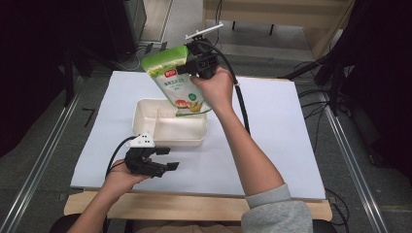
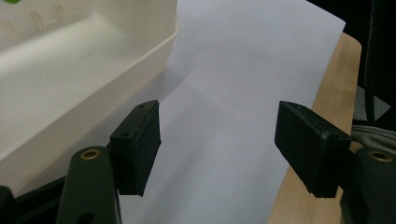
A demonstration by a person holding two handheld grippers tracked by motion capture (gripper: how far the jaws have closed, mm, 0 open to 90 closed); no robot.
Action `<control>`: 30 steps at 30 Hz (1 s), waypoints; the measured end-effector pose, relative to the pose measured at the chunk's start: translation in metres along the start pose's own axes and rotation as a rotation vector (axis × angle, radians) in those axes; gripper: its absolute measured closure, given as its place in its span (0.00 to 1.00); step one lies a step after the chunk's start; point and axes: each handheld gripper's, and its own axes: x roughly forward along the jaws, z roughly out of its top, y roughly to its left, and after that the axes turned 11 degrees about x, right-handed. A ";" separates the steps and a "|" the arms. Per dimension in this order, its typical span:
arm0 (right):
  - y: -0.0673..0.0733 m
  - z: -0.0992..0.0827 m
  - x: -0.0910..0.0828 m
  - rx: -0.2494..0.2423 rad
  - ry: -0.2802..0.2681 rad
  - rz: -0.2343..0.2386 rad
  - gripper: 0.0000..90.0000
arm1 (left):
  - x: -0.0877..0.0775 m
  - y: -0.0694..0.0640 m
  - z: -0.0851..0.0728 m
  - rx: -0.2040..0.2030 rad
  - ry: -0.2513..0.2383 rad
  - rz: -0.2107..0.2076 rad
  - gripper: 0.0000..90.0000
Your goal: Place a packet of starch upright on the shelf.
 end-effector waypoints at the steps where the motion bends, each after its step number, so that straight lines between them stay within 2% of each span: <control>1: 0.001 0.000 0.004 0.002 0.003 0.001 0.99 | 0.000 0.000 0.000 0.000 0.000 0.000 0.36; 6: 0.005 -0.003 0.023 0.011 0.024 0.012 0.99 | 0.000 0.000 0.000 0.002 -0.005 0.000 0.36; 16: 0.011 -0.018 0.058 -0.002 0.045 0.023 0.99 | -0.001 0.000 0.001 0.008 -0.002 -0.001 0.36; 21: 0.003 -0.029 0.069 0.007 0.050 0.026 0.99 | 0.000 0.000 0.001 0.009 0.000 0.000 0.36; 22: -0.003 -0.033 0.070 0.017 0.054 0.038 0.98 | 0.000 0.000 0.001 0.007 -0.003 -0.002 0.36; 26: -0.014 -0.039 0.068 0.001 0.053 0.022 0.98 | 0.001 0.000 0.001 0.009 -0.003 -0.001 0.36; 30: -0.028 -0.044 0.062 0.017 0.043 0.024 0.97 | 0.001 -0.001 0.001 0.009 0.002 -0.004 0.36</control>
